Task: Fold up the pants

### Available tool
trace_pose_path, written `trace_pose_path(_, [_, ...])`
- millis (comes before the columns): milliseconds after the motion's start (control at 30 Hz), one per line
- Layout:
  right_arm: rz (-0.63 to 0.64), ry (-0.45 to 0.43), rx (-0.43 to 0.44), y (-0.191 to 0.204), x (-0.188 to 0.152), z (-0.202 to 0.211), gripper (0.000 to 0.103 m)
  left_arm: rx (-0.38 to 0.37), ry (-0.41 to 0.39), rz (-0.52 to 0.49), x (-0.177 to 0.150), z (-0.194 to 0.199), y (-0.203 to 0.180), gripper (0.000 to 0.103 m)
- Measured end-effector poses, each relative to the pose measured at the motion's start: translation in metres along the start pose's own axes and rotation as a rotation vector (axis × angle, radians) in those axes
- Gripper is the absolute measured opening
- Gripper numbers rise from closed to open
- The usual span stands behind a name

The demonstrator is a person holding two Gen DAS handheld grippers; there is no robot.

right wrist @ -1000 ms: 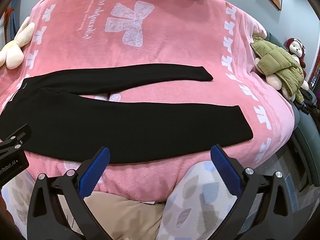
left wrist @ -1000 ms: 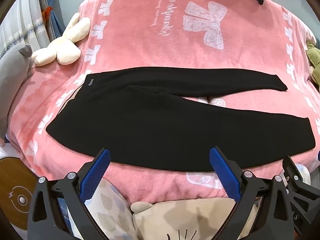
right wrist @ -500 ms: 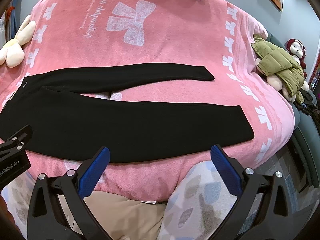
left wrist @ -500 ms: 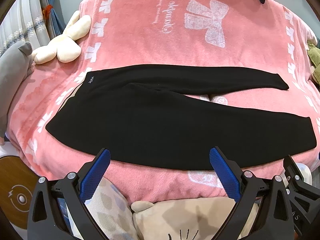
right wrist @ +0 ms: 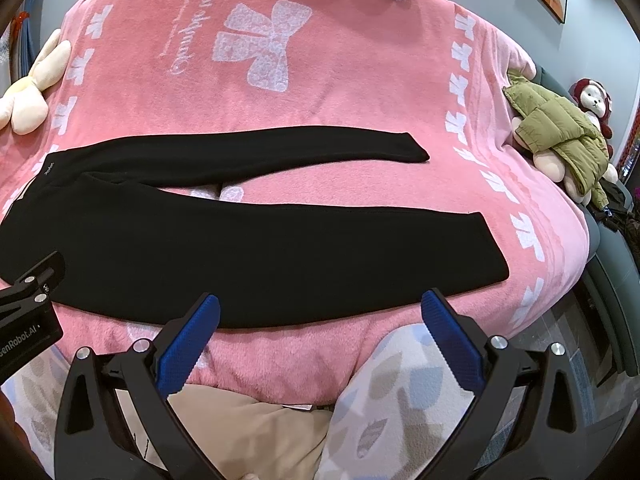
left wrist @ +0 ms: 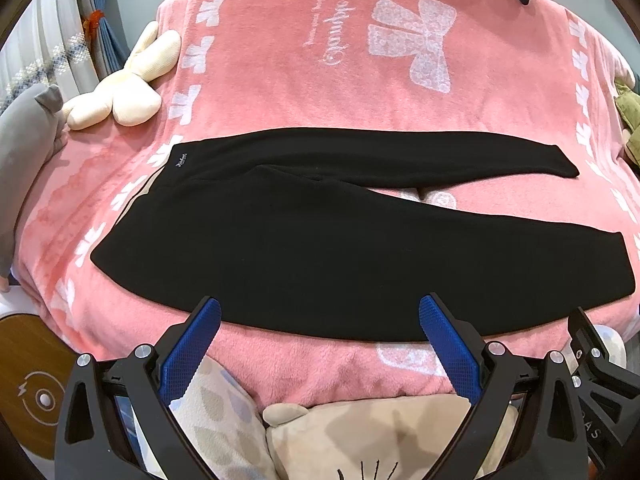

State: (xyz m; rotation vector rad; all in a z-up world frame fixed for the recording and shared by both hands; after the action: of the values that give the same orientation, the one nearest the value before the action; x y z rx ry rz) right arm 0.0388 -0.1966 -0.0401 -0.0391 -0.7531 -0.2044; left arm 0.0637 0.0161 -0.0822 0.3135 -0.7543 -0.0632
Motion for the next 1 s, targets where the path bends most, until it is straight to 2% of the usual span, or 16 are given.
trace_pose_path(1000, [0.013, 0.007, -0.008, -0.0006, -0.0007, -0.0047, 0.098, 0.006, 0.016, 0.001, -0.0030, -0.0091, -0.0027, 0.097])
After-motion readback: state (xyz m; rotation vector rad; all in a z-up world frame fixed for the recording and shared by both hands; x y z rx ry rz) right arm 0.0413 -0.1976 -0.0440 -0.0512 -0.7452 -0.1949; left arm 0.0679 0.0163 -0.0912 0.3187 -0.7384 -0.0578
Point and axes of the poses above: each gripper's, at about its wrist camera, not at the fingertips, and z roughly against the way its jaws point, y to its left, x to its top, the point moved 9 cm from there along -z, roughly the way its jaws point, and after that the axes turned 15 degrees about x, right-handed, at the moved point
